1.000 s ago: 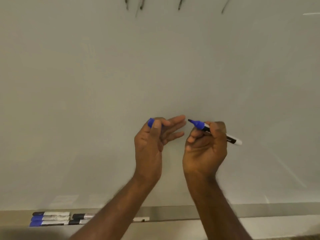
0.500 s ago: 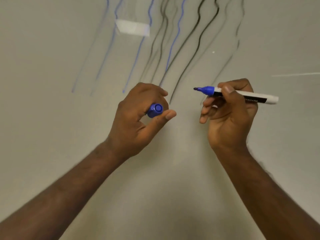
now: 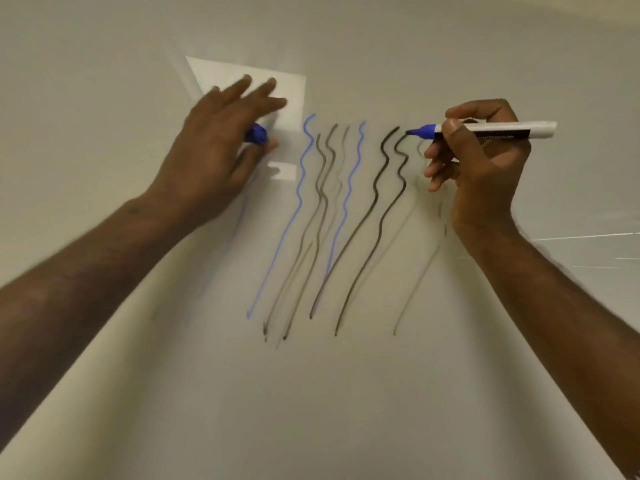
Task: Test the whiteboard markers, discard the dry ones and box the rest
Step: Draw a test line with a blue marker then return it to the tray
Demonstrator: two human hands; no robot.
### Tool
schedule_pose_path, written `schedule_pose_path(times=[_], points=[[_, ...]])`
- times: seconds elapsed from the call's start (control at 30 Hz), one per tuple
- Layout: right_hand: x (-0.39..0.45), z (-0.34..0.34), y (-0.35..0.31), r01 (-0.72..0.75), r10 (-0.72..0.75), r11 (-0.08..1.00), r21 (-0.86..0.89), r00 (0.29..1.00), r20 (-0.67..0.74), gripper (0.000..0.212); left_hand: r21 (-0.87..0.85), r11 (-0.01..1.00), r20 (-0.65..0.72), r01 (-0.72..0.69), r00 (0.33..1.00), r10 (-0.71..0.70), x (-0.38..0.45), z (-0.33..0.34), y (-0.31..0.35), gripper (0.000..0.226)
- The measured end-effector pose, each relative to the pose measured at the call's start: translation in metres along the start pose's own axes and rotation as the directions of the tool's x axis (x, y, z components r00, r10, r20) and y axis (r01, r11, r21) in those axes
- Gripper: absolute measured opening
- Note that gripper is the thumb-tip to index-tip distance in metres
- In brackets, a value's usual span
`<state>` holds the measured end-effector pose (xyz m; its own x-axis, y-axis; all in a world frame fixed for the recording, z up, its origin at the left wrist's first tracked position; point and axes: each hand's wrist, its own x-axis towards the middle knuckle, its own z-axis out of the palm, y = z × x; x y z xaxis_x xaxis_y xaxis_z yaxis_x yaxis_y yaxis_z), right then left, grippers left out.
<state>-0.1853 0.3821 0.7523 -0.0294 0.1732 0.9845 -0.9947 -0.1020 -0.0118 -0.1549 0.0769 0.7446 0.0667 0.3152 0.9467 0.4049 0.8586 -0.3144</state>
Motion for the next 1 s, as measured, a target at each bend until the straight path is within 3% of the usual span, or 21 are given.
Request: schedule_pose_path(times=[0.23, 0.37, 0.47, 0.67, 1.0], points=[[0.026, 0.011, 0.020, 0.071, -0.071, 0.996, -0.048, 0.997, 0.003, 0.004, 0.115, 0.987, -0.059, 0.115, 0.992, -0.109, 0.008, -0.004, -0.045, 0.041], [0.024, 0.015, 0.030, 0.200, -0.199, 0.976, -0.088, 0.980, 0.023, 0.004, 0.029, 0.990, -0.072, 0.136, 0.988, -0.133, 0.007, -0.003, -0.048, 0.041], [0.025, 0.018, 0.030, 0.268, -0.263, 0.933, -0.238, 0.963, 0.056, 0.010, 0.009, 0.991, -0.083, 0.137, 0.987, -0.136, 0.007, -0.004, -0.048, 0.040], [0.033, 0.024, 0.026, 0.253, -0.273, 0.879, -0.405, 0.962, 0.010, 0.017, 0.015, 0.990, -0.069, 0.137, 0.988, -0.135, 0.007, -0.004, -0.048, 0.043], [-0.002, 0.027, 0.023, 0.254, -0.257, 0.893, -0.372, 0.965, 0.044, 0.017, 0.037, 0.992, -0.069, 0.119, 0.991, -0.117, 0.007, -0.003, -0.050, 0.043]])
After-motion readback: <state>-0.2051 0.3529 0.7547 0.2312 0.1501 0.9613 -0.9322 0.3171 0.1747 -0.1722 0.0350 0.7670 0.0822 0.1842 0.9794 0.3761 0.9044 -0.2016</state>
